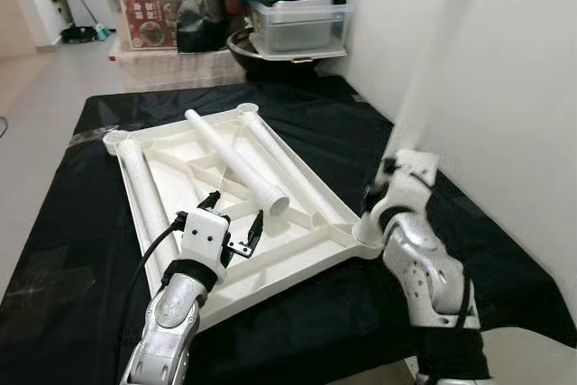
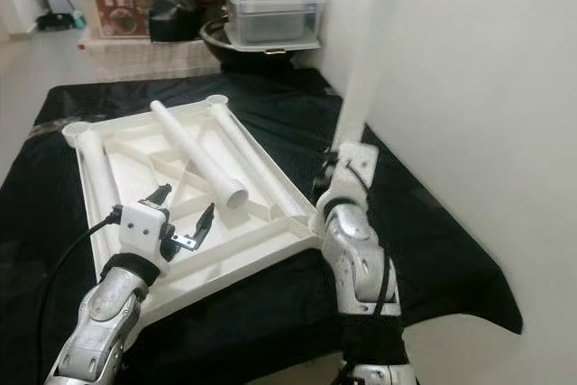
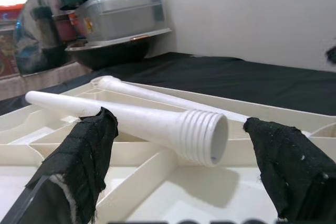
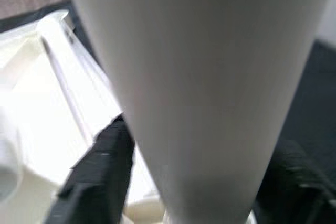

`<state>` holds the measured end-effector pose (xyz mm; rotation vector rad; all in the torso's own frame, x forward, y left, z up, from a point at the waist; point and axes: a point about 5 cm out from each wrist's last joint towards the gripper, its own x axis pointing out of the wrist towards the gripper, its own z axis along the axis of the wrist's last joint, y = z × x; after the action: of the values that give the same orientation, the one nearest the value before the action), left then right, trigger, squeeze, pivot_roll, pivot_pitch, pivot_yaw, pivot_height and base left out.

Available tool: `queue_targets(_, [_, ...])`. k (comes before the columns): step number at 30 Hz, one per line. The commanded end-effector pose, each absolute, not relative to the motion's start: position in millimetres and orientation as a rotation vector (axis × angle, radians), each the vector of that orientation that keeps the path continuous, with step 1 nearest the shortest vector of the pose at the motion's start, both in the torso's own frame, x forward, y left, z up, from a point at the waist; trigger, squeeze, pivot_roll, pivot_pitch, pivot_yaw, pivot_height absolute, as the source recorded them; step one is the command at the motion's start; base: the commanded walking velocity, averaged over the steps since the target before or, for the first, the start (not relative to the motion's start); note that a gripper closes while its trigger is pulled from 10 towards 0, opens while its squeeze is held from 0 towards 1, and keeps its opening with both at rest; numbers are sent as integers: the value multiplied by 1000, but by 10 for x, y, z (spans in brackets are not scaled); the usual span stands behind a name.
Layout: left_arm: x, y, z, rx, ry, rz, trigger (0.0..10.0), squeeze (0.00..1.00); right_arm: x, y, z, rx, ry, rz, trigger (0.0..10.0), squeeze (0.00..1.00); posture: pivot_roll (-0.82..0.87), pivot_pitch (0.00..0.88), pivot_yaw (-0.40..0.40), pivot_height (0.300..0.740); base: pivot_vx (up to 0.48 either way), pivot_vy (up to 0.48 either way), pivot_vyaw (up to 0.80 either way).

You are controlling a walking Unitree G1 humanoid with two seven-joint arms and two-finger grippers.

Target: Building children table

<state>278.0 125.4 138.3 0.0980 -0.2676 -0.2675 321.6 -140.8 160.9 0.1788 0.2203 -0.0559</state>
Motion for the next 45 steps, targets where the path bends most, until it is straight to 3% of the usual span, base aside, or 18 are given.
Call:
queue_targets(1, [2786, 1256, 1368, 117, -263, -272, 10000, 0, 3223, -1331, 1720, 179, 167, 21, 10000, 1000, -70, 0, -46, 740, 0, 0, 0])
queue_targets(8, [2791, 1250, 1371, 111, -264, -272, 10000, 0, 3089, -1264, 2075, 139, -20, 324, 10000, 1000, -79, 0, -44, 740, 0, 0, 0])
queue_targets(10, [2791, 1250, 1371, 111, -264, -272, 10000, 0, 3089, -1264, 2075, 139, -20, 324, 10000, 1000, -79, 0, -44, 740, 0, 0, 0])
queue_targets(13, [2775, 1265, 1375, 102, -269, -262, 10000, 0, 2938, -1315, 2083, 59, 2, 510, 10000, 1000, -85, 0, -45, 740, 0, 0, 0])
queue_targets(20, [2755, 1319, 1383, 78, -278, -227, 10000, 0, 2716, -1446, 2040, -73, 46, 686, 10000, 1000, -93, 0, -41, 740, 0, 0, 0])
queue_targets(25, [2757, 1373, 1390, 61, -281, -192, 10000, 0, 2689, -1556, 2044, -139, 53, 660, 10000, 1000, -96, 0, -36, 740, 0, 0, 0])
queue_targets(26, [2762, 1384, 1391, 58, -281, -186, 10000, 0, 2788, -1670, 2057, -142, 49, 539, 10000, 1000, -97, 0, -35, 740, 0, 0, 0])
queue_targets(28, [2762, 1384, 1391, 58, -281, -186, 10000, 0, 2788, -1670, 2057, -142, 49, 539, 10000, 1000, -97, 0, -35, 740, 0, 0, 0])
queue_targets(30, [2776, 1383, 1386, 60, -277, -187, 10000, 0, 2992, -1940, 2044, -75, 70, 248, 10000, 1000, -98, 0, -31, 740, 0, 0, 0])
queue_targets(33, [2781, 1383, 1384, 61, -276, -188, 10000, 0, 3011, -2001, 2015, -53, 87, 192, 10000, 1000, -93, 0, -35, 740, 0, 0, 0])
queue_targets(45, [2792, 1402, 1379, 67, -272, -191, 10000, 0, 2389, -1864, 1757, -160, 276, 599, 10000, 1000, -120, 0, -15, 740, 0, 0, 0])
